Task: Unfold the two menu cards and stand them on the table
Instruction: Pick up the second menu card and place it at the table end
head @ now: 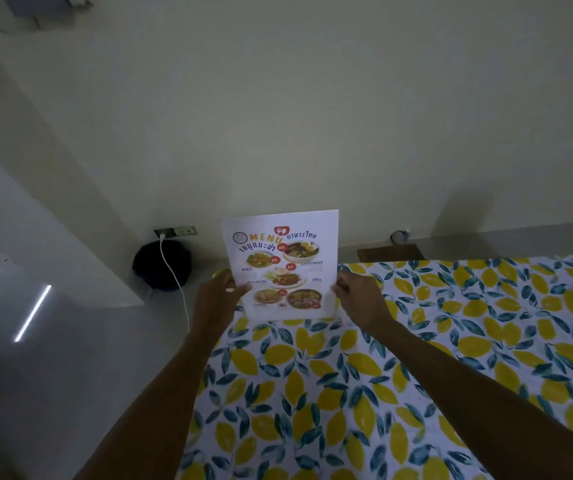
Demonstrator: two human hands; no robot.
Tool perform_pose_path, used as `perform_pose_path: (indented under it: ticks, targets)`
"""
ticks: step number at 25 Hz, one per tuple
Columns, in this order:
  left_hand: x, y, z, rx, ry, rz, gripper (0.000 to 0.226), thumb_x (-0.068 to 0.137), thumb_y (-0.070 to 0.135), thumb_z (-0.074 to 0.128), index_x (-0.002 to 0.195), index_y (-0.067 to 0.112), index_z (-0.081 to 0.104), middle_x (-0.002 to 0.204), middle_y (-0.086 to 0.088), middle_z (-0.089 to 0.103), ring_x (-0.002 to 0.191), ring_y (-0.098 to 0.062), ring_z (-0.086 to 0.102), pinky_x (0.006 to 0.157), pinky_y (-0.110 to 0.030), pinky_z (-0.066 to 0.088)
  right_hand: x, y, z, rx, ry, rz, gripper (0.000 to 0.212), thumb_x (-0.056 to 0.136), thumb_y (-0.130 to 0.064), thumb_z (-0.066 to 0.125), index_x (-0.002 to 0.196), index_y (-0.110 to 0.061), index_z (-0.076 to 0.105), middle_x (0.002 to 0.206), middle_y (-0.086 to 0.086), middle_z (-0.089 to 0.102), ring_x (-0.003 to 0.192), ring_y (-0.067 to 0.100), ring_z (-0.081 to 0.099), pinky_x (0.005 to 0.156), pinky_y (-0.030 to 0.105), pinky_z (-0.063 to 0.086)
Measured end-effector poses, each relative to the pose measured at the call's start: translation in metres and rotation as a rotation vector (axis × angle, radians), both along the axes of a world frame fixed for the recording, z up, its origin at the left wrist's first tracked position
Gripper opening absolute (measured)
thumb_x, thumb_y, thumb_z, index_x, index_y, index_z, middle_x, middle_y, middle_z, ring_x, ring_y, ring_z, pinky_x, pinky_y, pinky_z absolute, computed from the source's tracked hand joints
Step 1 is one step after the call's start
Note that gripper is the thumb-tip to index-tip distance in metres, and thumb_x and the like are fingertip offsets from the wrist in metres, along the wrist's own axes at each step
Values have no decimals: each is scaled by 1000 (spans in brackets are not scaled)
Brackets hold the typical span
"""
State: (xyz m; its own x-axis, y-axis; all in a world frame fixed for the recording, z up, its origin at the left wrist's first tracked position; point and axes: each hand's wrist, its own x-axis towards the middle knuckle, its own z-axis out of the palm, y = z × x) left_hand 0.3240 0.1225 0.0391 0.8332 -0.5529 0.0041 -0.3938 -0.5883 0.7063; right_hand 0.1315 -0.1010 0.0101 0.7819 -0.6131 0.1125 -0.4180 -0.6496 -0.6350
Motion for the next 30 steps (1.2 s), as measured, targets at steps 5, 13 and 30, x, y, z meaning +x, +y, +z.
perform_pose_path:
  ticks: [5, 13, 30]
  targets:
    - [95, -3, -23, -66, 44, -107, 28, 88, 38, 69, 112, 22, 70, 103, 5, 77, 75, 9, 64, 70, -19, 56, 93, 12, -9, -66, 43, -139, 27, 93, -14, 56, 70, -8, 42, 68, 24, 61, 64, 38, 58, 55, 39, 42]
    - [187, -2, -68, -107, 183, -210, 38, 83, 49, 67, 111, 25, 70, 105, 3, 78, 89, -13, 74, 81, -45, 61, 167, 21, -43, -57, 135, -220, 23, 93, -15, 56, 74, -7, 45, 73, 25, 62, 69, 40, 60, 58, 38, 38]
    - [174, -8, -69, -18, 65, -159, 26, 85, 39, 68, 103, 19, 65, 99, -2, 77, 83, -20, 73, 71, -45, 61, 169, 20, -42, -36, 188, -294, 19, 93, -18, 56, 90, 1, 60, 87, 23, 69, 79, 39, 64, 67, 40, 49]
